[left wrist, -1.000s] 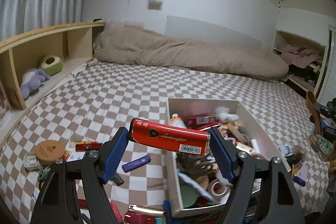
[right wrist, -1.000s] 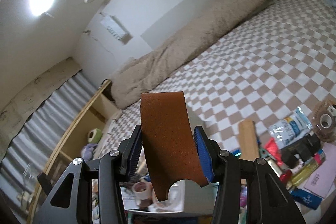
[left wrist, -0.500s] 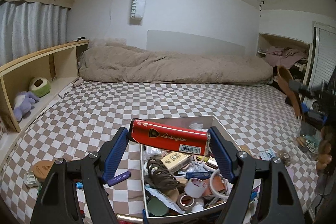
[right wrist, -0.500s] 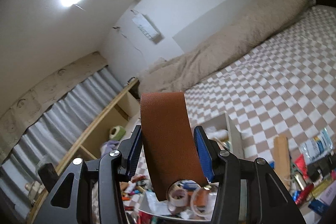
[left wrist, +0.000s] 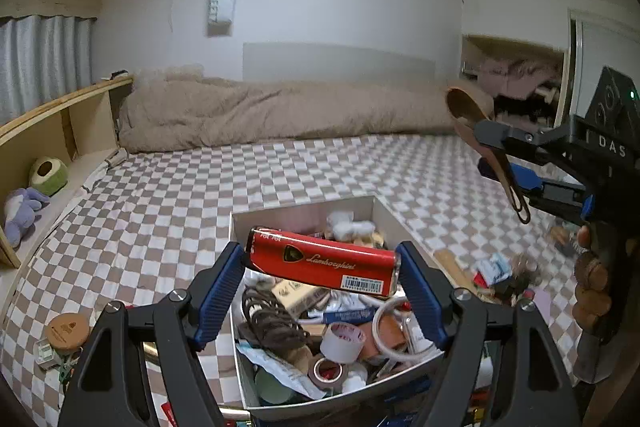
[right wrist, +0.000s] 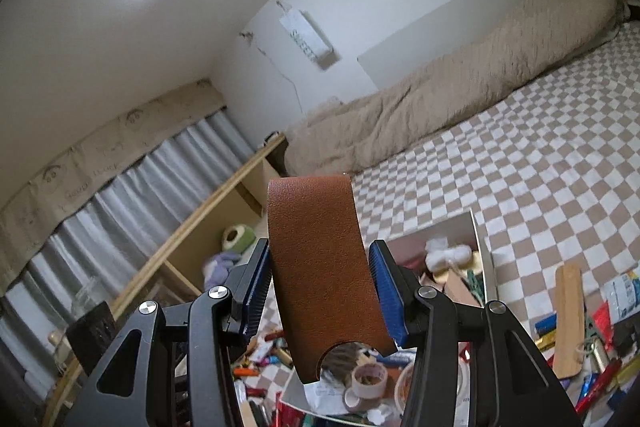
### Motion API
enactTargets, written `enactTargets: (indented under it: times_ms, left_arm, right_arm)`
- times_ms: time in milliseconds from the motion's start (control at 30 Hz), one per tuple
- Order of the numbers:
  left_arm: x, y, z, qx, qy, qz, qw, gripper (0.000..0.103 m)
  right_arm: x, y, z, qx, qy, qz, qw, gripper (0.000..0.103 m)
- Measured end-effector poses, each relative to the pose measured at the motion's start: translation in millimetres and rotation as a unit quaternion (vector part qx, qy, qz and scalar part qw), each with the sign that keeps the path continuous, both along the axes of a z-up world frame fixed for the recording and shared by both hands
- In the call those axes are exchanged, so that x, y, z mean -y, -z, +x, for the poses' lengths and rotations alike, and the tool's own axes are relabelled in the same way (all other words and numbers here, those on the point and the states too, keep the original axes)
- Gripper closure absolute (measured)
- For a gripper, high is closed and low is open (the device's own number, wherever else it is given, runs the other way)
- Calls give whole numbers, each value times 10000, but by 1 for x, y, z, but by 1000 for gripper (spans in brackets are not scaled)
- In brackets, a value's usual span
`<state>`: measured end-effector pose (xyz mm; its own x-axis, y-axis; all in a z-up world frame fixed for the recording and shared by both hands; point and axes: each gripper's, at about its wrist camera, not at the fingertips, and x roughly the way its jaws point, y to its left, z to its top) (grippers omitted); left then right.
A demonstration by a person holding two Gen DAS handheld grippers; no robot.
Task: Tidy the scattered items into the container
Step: 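Lift the red lighter and brown strip and carry both over the white box, then lower the red lighter into the box and open the left tool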
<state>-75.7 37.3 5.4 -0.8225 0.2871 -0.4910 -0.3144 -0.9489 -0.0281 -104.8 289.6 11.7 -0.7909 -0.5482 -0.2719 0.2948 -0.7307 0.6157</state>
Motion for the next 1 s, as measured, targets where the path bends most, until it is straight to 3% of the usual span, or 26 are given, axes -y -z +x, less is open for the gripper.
enactTargets:
  times_ms: [267,567,933,1000]
  left_arm:
    - [-4,33,-19,776,78,-256,9966,26]
    - [4,68,-48,2149,148,-272,9761,26]
    - [7,82,-49,2754,-101,-822,9578,25]
    - [10,83,-51,2773,-309,-842,9566,10]
  right_arm:
    - [19,24,-9,366,-182,165,9990,53]
    - [24,33,-14,621,-316,184,9974,53]
    - [23,36,-15,724,-290,135,9969,53]
    - [24,36,-15,728,-289,135,9968,53]
